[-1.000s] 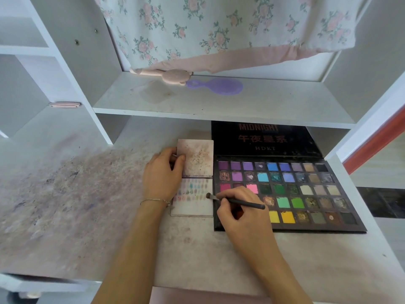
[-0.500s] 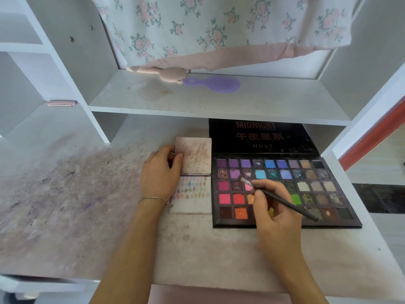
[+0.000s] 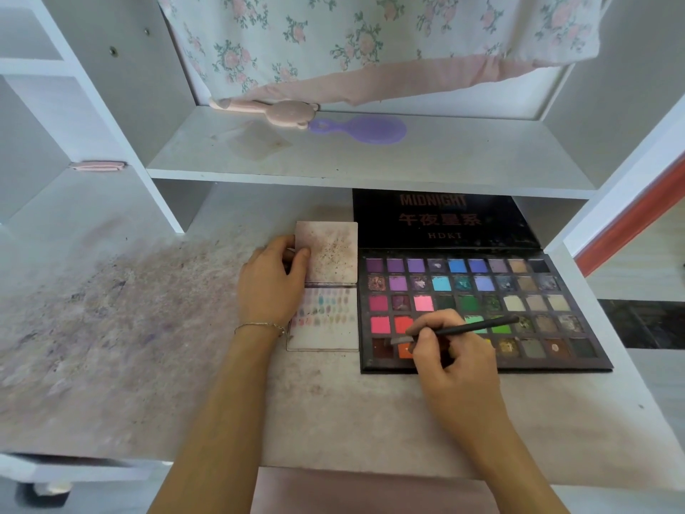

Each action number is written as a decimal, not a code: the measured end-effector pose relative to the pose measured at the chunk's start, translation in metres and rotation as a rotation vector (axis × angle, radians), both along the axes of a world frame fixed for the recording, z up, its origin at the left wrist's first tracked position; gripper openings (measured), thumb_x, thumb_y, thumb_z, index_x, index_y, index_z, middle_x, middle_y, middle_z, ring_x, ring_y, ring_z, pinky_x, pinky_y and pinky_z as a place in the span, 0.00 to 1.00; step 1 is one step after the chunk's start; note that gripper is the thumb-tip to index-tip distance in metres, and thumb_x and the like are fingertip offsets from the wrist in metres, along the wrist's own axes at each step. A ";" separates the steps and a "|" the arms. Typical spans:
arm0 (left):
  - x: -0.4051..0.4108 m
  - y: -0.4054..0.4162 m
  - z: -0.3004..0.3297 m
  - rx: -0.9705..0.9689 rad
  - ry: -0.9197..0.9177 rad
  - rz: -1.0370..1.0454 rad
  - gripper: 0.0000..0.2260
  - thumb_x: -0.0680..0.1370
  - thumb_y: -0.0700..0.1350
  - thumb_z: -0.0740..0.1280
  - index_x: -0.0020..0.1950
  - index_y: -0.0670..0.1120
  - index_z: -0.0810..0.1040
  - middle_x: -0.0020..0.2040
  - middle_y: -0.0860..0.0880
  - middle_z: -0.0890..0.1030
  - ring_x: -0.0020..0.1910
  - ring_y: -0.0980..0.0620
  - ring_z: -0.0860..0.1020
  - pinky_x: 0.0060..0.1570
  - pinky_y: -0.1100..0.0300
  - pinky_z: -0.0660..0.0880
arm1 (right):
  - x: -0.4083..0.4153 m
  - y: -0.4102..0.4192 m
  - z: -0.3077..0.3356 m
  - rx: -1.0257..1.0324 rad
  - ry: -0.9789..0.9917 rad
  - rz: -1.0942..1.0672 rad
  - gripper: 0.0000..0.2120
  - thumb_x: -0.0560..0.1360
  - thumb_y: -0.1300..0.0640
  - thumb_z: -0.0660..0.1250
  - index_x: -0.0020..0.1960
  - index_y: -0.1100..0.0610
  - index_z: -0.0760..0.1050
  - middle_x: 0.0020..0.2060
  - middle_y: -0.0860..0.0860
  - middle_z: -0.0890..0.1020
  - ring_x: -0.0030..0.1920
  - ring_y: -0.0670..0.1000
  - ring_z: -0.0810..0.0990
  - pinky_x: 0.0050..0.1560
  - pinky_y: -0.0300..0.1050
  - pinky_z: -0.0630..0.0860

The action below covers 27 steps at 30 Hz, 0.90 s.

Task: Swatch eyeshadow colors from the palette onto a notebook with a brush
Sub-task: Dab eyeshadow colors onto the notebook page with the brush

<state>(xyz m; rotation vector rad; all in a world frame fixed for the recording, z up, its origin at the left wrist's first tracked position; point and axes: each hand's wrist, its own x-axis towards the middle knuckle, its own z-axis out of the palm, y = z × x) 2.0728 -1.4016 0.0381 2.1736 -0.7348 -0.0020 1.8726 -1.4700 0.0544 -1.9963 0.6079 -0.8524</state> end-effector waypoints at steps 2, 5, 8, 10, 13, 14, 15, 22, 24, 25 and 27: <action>0.000 0.000 0.000 0.002 0.001 0.001 0.09 0.78 0.48 0.61 0.53 0.45 0.76 0.43 0.47 0.80 0.44 0.47 0.76 0.46 0.52 0.74 | 0.000 0.000 0.001 -0.018 0.007 0.022 0.10 0.69 0.61 0.59 0.37 0.45 0.68 0.27 0.42 0.73 0.31 0.39 0.75 0.28 0.24 0.64; 0.000 0.000 0.000 0.002 0.002 0.000 0.10 0.78 0.48 0.61 0.54 0.46 0.76 0.43 0.47 0.80 0.45 0.47 0.76 0.47 0.52 0.74 | 0.000 0.000 0.000 -0.044 0.046 0.059 0.10 0.69 0.61 0.59 0.37 0.45 0.68 0.28 0.41 0.73 0.33 0.39 0.75 0.29 0.25 0.65; 0.000 0.000 0.000 -0.002 0.003 0.000 0.10 0.78 0.48 0.61 0.54 0.46 0.76 0.43 0.48 0.80 0.45 0.47 0.76 0.48 0.51 0.74 | 0.000 0.000 -0.001 -0.060 0.057 0.050 0.08 0.69 0.56 0.58 0.35 0.43 0.67 0.29 0.41 0.73 0.36 0.41 0.75 0.31 0.26 0.66; 0.000 0.000 -0.001 -0.006 0.006 -0.002 0.10 0.78 0.48 0.61 0.54 0.46 0.76 0.43 0.47 0.80 0.45 0.47 0.76 0.48 0.50 0.74 | -0.001 0.000 0.000 -0.038 0.031 0.028 0.05 0.67 0.51 0.56 0.34 0.43 0.67 0.27 0.42 0.75 0.34 0.42 0.75 0.30 0.26 0.65; 0.001 0.000 -0.001 -0.010 0.011 -0.005 0.09 0.78 0.48 0.61 0.53 0.46 0.76 0.42 0.47 0.79 0.44 0.46 0.76 0.47 0.50 0.74 | -0.001 -0.001 0.000 -0.021 0.009 0.054 0.05 0.67 0.50 0.55 0.35 0.44 0.68 0.33 0.37 0.78 0.33 0.40 0.76 0.30 0.25 0.65; 0.001 0.000 -0.001 -0.009 0.013 -0.007 0.10 0.78 0.48 0.61 0.53 0.46 0.76 0.42 0.47 0.79 0.44 0.46 0.76 0.47 0.50 0.74 | -0.001 -0.001 0.000 -0.027 0.020 0.065 0.05 0.67 0.50 0.55 0.35 0.44 0.68 0.34 0.37 0.78 0.34 0.40 0.76 0.31 0.25 0.66; 0.001 0.000 0.000 -0.008 0.015 -0.009 0.10 0.78 0.48 0.61 0.54 0.46 0.76 0.43 0.47 0.79 0.44 0.46 0.76 0.47 0.50 0.74 | -0.001 -0.001 0.000 -0.031 0.028 0.065 0.05 0.67 0.50 0.55 0.35 0.44 0.68 0.34 0.37 0.78 0.35 0.40 0.76 0.31 0.26 0.67; 0.000 -0.001 0.001 0.001 0.029 0.007 0.10 0.78 0.49 0.61 0.53 0.46 0.76 0.42 0.48 0.79 0.44 0.47 0.76 0.47 0.50 0.74 | -0.002 -0.001 0.000 -0.012 0.041 0.049 0.06 0.69 0.55 0.59 0.35 0.45 0.69 0.33 0.39 0.79 0.35 0.41 0.77 0.31 0.27 0.68; -0.002 -0.001 0.002 -0.001 0.039 0.015 0.09 0.78 0.49 0.61 0.52 0.46 0.76 0.41 0.49 0.79 0.44 0.47 0.76 0.47 0.51 0.74 | -0.002 -0.001 -0.001 0.007 0.053 0.018 0.08 0.68 0.58 0.59 0.34 0.45 0.69 0.30 0.44 0.78 0.34 0.44 0.78 0.31 0.31 0.70; -0.003 0.000 0.002 -0.008 0.043 0.013 0.09 0.78 0.48 0.61 0.51 0.46 0.76 0.41 0.49 0.78 0.43 0.47 0.76 0.46 0.51 0.74 | -0.002 -0.001 0.000 0.019 0.039 -0.003 0.08 0.68 0.58 0.59 0.34 0.46 0.69 0.29 0.45 0.78 0.33 0.44 0.78 0.30 0.32 0.70; -0.004 0.002 0.004 -0.020 0.051 -0.011 0.08 0.77 0.48 0.62 0.49 0.45 0.76 0.40 0.48 0.78 0.42 0.47 0.76 0.44 0.52 0.74 | -0.001 0.000 0.002 0.030 -0.012 -0.028 0.09 0.68 0.60 0.59 0.34 0.47 0.69 0.29 0.43 0.78 0.30 0.42 0.76 0.27 0.27 0.67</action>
